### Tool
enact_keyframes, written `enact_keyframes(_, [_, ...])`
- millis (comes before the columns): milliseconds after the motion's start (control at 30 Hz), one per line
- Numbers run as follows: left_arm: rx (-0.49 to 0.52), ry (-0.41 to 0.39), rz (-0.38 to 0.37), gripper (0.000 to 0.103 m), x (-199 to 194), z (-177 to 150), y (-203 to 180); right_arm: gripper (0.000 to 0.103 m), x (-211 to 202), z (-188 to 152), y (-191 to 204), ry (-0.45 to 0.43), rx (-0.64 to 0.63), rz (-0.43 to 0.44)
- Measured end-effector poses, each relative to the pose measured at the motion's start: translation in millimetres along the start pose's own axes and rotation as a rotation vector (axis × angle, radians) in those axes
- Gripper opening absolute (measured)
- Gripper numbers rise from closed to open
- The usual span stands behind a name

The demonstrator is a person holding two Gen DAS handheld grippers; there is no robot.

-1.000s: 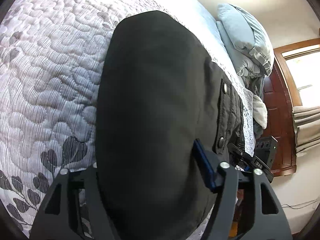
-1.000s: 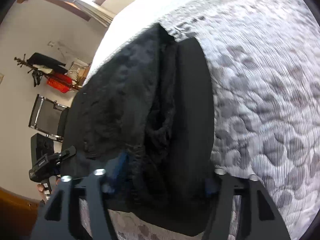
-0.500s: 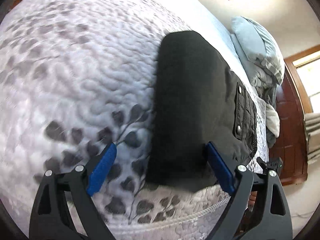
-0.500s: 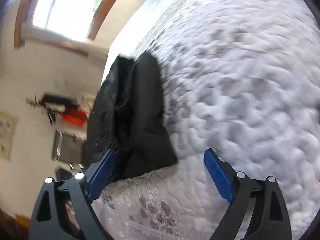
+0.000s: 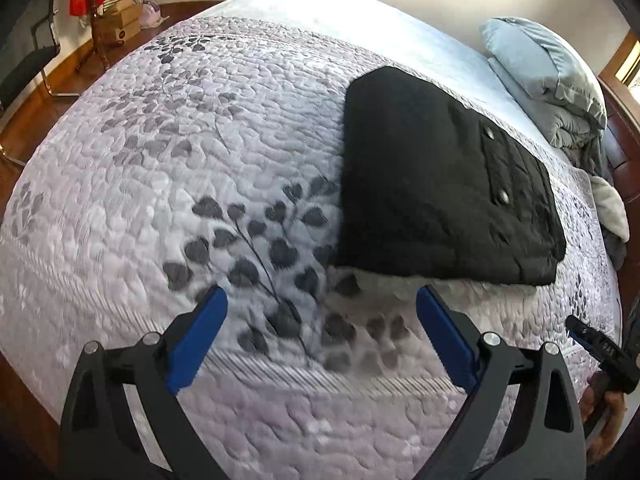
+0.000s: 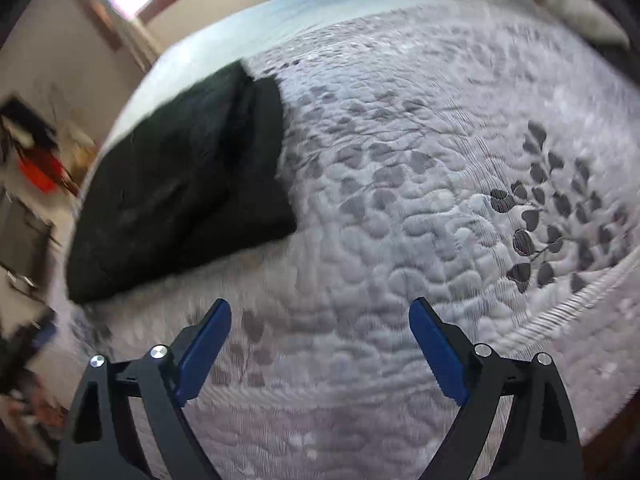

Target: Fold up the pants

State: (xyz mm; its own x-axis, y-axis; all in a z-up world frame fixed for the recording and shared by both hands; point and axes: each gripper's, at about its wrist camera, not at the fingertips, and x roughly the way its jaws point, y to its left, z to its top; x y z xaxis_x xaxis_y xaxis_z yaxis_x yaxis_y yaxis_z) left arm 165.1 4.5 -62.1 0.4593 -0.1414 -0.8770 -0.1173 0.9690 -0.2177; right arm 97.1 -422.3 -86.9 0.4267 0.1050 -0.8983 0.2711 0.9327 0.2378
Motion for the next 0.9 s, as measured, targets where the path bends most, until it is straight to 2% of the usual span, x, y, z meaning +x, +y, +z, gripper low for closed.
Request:
enact_keyframes(133, [0.044, -0.008, 0.033, 0.095, -9, -15, -17, 0.091, -6, -19, 38, -0.012, -0.083, -0.037])
enact_keyframes(367, [0.095, -0.002, 0.052, 0.095, -28, -35, -30, 0.091, -13, -34, 76, -0.006, -0.107, -0.072])
enact_keyframes(533, [0.153, -0.003, 0.088, 0.095, -42, -45, -42, 0.091, -28, -43, 94, 0.004, -0.125, -0.095])
enact_keyframes(700, [0.183, 0.004, 0.08, 0.097, -54, -50, -53, 0.091, -36, -46, 104, 0.029, -0.121, -0.051])
enact_keyframes(900, [0.236, -0.044, 0.113, 0.097, -74, -50, -67, 0.094, -53, -46, 114, 0.016, -0.128, -0.073])
